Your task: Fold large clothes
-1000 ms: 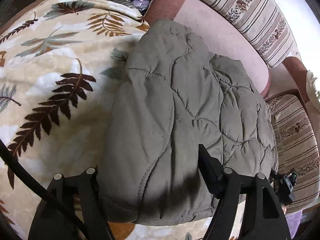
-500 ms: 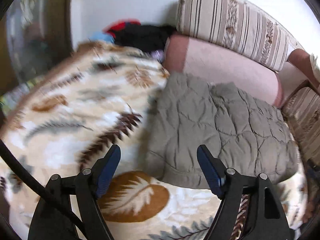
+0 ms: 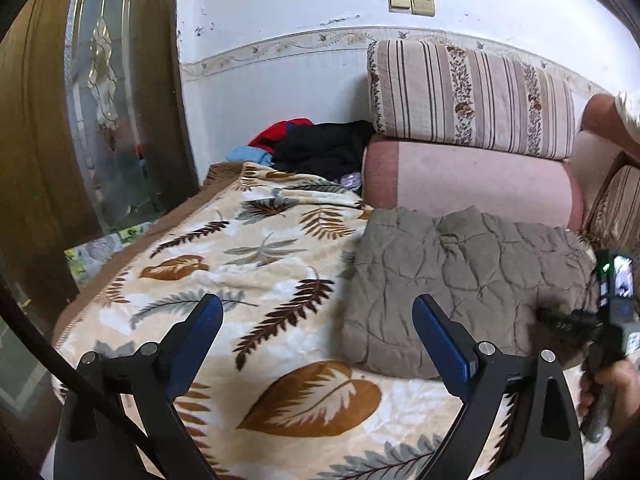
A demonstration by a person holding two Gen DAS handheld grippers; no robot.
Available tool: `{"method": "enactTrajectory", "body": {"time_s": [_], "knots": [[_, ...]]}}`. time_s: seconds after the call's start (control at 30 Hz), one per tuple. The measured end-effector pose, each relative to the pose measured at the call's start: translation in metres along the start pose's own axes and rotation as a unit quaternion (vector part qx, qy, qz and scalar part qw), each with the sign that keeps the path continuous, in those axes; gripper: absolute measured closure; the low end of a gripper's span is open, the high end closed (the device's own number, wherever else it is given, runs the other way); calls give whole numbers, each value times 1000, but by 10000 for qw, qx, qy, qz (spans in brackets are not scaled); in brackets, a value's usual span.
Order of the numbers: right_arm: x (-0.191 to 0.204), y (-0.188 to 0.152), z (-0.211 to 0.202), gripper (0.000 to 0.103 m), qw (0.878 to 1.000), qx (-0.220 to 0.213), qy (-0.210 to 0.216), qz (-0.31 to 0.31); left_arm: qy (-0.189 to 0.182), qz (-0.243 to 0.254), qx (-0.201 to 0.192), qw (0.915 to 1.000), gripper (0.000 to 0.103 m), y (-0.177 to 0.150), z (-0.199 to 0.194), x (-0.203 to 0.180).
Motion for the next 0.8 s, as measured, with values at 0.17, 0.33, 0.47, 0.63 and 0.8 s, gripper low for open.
{"method": "enactTrajectory", "body": {"time_s": [0.17,0.33,0.47,0.63,0.8], "knots": [[-7,-9,-41,11,9995,-45,269,134,-147,-90,134,9998,8,-7,0,-12],[-20,-41,-84,11,9998,-187,97,-3,-399,-77,292,9987,8,-16,-2,-35],[-30,-63,-96,11,9999,-122,-69,78,-682,3,495,9964,8,-26,-5,-55],[-39,-82,-99,11,9997,56,-168,163,-840,141,674,9941,8,-36,-10,-72],[-41,-91,-108,11,9994,-20,-325,74,-829,172,769,9934,8,-44,-16,-76]]}}
Point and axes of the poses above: each gripper's, at about its wrist camera, not at the fingertips, and z roughly the way its jaws point, x to its left, y to its top, the point moved 8 cm from there along z, roughly the way its jaws point, and after that the axes turned 13 degrees about z, right-handed, at the moved point
